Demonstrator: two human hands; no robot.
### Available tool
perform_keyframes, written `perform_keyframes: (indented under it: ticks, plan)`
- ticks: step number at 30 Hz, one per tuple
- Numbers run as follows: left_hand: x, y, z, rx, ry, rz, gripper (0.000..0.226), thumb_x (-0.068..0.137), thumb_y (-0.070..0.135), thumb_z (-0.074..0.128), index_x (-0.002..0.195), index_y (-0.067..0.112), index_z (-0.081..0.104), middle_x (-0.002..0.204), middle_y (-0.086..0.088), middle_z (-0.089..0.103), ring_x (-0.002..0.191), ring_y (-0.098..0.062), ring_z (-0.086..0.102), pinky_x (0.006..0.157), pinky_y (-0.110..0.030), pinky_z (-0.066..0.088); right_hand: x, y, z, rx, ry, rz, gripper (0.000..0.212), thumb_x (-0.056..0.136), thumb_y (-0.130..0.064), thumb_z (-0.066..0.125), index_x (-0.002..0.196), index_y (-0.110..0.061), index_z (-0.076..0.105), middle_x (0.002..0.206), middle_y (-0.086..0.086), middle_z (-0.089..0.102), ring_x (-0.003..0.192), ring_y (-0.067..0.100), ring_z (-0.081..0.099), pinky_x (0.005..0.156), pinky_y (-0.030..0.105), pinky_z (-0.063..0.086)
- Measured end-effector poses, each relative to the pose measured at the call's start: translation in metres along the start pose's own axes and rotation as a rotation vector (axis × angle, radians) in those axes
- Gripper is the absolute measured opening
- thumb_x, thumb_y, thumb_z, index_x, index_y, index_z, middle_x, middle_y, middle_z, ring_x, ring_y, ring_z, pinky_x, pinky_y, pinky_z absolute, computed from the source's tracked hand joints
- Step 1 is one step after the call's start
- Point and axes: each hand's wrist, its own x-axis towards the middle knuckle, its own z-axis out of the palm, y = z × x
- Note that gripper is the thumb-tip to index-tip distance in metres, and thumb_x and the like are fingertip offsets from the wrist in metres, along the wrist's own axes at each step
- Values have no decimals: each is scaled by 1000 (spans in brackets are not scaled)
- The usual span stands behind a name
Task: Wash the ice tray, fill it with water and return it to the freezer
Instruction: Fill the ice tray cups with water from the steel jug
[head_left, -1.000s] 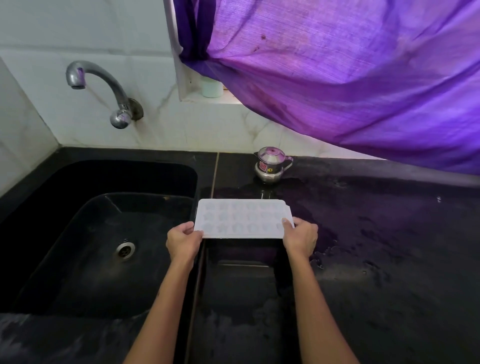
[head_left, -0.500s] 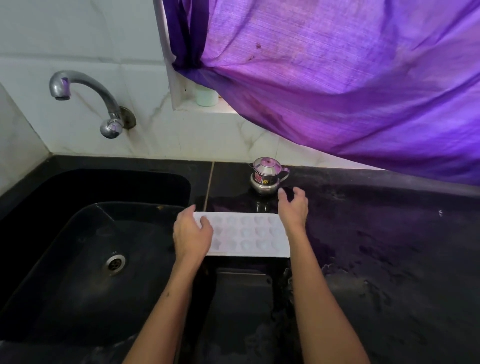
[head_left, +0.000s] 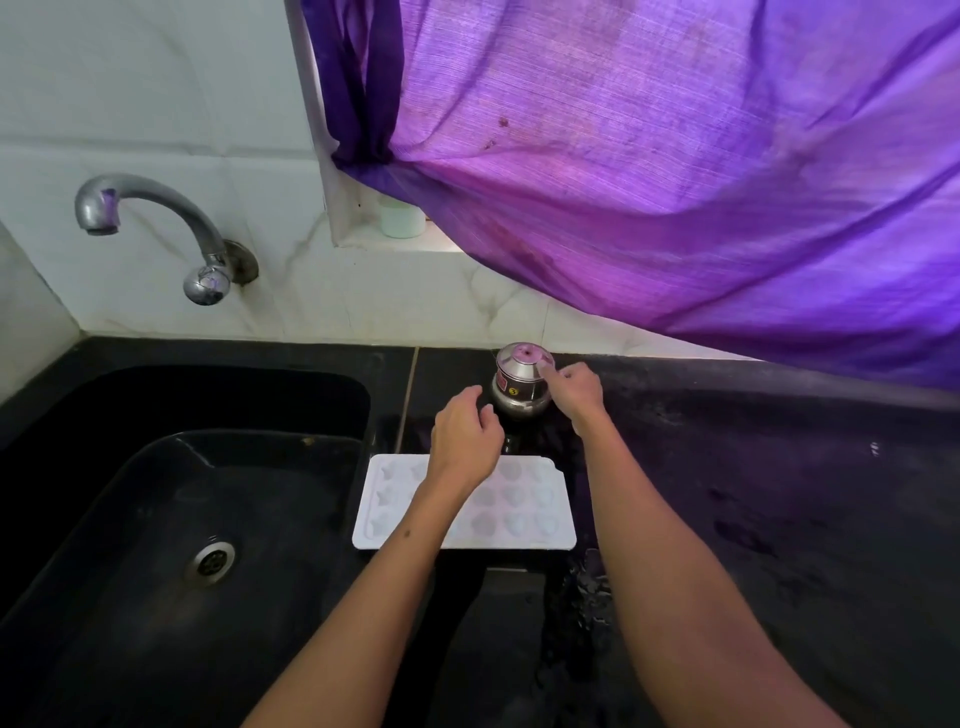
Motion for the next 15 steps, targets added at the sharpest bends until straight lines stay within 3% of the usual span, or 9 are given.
perform_keyframes:
  ticks: [5, 8, 11, 13, 15]
  plan:
    - [-10, -3, 1, 7, -24, 11, 44, 99, 17, 43, 140, 3, 41, 141, -13, 49, 132, -27, 44, 107, -35, 36, -16, 4, 3, 142, -5, 80, 36, 84, -40, 69, 83, -5, 59, 75, 2, 53, 95, 29, 58, 91, 48, 52]
    - [-17, -4, 0, 0, -39, 5, 44, 99, 17, 44, 141, 4, 41, 142, -13, 49, 132, -27, 43, 107, -35, 36, -25, 7, 8, 225, 78, 126, 36, 81, -36, 73, 73, -2, 64, 68, 6, 60, 81, 28, 63, 86, 46, 55]
    - [-23, -7, -1, -6, -46, -1, 46, 98, 19, 45, 141, 5, 40, 136, -15, 53, 125, -29, 50, 106, -37, 40, -36, 10, 10, 254, 154, 154, 36, 79, -37, 74, 76, -1, 68, 82, 12, 71, 81, 25, 64, 78, 38, 53]
    - [-28, -7, 0, -15, -60, 0, 47, 98, 20, 47, 142, 5, 39, 137, -16, 53, 124, -29, 51, 105, -38, 41, -45, 12, 8, 283, 178, 151, 36, 79, -35, 75, 79, 0, 68, 82, 11, 68, 78, 22, 61, 71, 34, 49]
    - [-35, -7, 3, -23, -83, 12, 49, 97, 20, 48, 142, 5, 38, 143, -13, 47, 129, -27, 47, 107, -36, 39, -56, 11, 3, 302, 196, 117, 34, 79, -35, 75, 68, -5, 62, 75, 8, 63, 73, 21, 57, 68, 32, 47]
